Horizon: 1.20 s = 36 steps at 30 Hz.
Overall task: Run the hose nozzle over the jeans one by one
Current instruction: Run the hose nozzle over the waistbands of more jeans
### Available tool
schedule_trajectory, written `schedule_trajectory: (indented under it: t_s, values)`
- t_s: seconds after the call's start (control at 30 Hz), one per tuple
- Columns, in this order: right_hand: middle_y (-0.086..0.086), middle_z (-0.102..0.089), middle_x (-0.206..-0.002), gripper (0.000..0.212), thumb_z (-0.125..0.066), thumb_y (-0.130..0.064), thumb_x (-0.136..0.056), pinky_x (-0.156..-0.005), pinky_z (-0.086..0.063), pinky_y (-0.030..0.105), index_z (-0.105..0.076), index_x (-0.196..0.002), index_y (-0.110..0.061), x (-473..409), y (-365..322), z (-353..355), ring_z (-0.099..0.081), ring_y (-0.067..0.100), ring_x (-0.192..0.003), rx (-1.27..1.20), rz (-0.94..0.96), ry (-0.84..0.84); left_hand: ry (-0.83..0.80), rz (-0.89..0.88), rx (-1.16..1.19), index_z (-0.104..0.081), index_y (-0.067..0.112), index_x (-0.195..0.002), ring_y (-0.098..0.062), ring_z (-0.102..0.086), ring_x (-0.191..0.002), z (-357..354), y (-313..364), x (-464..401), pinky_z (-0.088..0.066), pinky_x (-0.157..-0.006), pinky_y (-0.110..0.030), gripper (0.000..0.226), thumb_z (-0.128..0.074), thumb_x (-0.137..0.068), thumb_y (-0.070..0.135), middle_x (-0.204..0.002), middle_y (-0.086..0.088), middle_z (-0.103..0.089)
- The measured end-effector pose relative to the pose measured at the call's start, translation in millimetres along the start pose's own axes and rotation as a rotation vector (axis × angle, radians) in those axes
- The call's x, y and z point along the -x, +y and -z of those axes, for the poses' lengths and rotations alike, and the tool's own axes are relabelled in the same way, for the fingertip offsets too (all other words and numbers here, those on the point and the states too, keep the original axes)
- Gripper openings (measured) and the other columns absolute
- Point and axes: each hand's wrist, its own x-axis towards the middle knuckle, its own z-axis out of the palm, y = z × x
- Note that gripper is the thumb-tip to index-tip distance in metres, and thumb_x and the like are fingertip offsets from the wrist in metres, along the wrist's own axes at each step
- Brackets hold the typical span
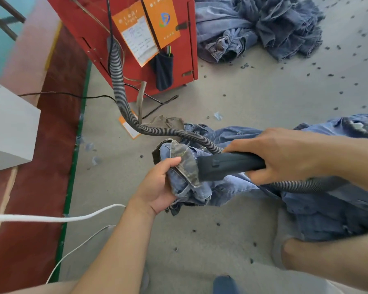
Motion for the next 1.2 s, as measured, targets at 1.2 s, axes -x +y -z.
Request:
schedule_trajectory:
  t_s: [1.2]
  values:
    - [-0.011,-0.061,-0.076,0.050,-0.057,-0.041,-0.082,-0.058,-0.052,0.038,-0.044,-0.129,-0.053,-12,-14,-7,-0.057,0.010,-0.063,0.074,0.056,0.129,0.175,-0.079,-0.035,-0.049,-0.003,-0.145,-0.035,-0.074,-0.100,-14,-6,-7,-0.063,-0.077,-0.048,0.042,-0.052,-0.104,0.006,-0.123,-0.025,-0.070]
